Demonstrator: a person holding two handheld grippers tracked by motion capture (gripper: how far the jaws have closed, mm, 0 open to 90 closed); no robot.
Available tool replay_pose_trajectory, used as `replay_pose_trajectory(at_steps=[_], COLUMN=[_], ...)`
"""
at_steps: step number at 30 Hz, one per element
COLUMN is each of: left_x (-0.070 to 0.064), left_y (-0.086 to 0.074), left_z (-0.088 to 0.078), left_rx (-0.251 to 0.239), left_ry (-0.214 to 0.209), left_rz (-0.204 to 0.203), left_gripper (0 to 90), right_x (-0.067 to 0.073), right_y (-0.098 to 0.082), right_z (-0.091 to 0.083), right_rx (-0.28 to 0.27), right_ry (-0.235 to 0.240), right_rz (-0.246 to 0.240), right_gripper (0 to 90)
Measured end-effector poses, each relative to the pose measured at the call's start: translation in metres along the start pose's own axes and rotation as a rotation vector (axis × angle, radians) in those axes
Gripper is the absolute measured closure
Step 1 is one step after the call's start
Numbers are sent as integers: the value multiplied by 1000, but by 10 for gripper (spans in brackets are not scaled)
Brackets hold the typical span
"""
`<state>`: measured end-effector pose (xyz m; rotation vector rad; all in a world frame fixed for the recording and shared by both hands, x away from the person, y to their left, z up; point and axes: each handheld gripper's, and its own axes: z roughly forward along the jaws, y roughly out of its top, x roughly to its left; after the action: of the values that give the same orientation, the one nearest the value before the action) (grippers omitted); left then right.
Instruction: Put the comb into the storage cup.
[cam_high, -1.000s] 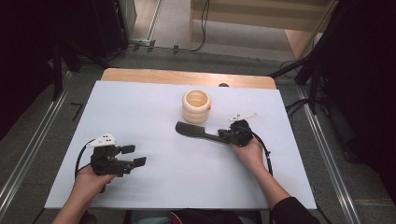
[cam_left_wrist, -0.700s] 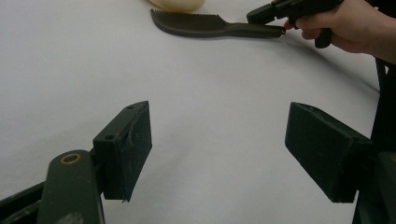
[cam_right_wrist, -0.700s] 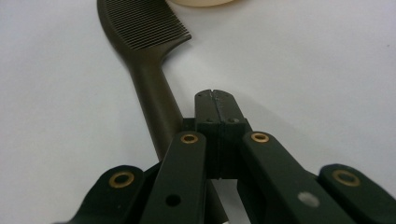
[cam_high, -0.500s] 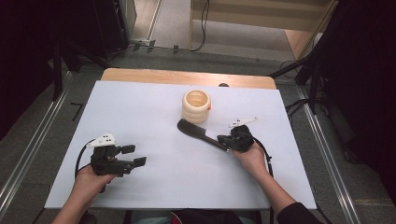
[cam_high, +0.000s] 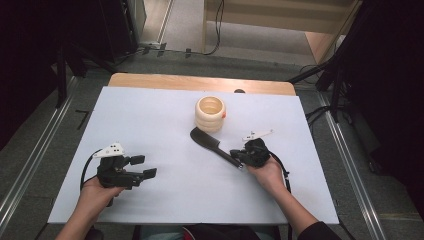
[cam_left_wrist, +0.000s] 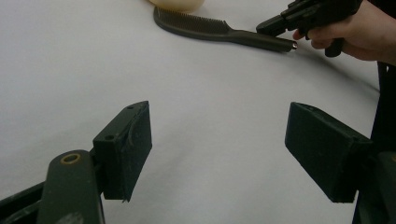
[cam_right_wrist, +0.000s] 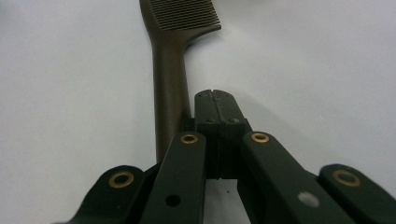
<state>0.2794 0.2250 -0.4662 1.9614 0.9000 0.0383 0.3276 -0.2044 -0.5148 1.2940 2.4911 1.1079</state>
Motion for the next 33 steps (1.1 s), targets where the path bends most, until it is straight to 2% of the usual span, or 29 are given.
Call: replay_pose_trajectory(at_steps=[3,4,7,9,12,19,20,21,23,24,26,27,33], left_x=[0,0,0,0,0,0,0,0,0,0,0,0,0], left_y=[0,0,0,0,0,0,0,0,0,0,0,0,0], left_z=[0,0,0,0,0,0,0,0,0,0,0,0,0], left_rx=[0,0,0,-1,1,1,1,2,2,2,2,2,2], left_ry=[0,0,-1,-1,-1,-1,-1,-2,-2,-2,-1,-1,-1], left_rz=[0,0,-1,-1,-1,-1,-1,0,0,0,0,1,1], left_gripper=[235,235,235,235,235,235,235,235,235,235,235,235,235], right_x=[-1,-2,-3,-2,-2,3,3,6,6,8,8,9,9], right_y=[0,1,2,2,2,0,0,-1,-2,-3,-4,-6,-11], right_z=[-3,-7,-13,-21,-26,-43,-43,-46,-48,-52,-53,-58,-68], right_rx=[-12,-40,-61,-87,-108,-205,-205,-222,-226,-258,-266,-292,-329], right_ry=[-13,-18,-15,-21,-16,18,18,17,19,34,38,51,79], right_rz=[-4,7,8,12,13,9,9,-5,-10,-5,-4,11,23], right_gripper=[870,843,815,734,687,500,500,446,432,388,373,339,267])
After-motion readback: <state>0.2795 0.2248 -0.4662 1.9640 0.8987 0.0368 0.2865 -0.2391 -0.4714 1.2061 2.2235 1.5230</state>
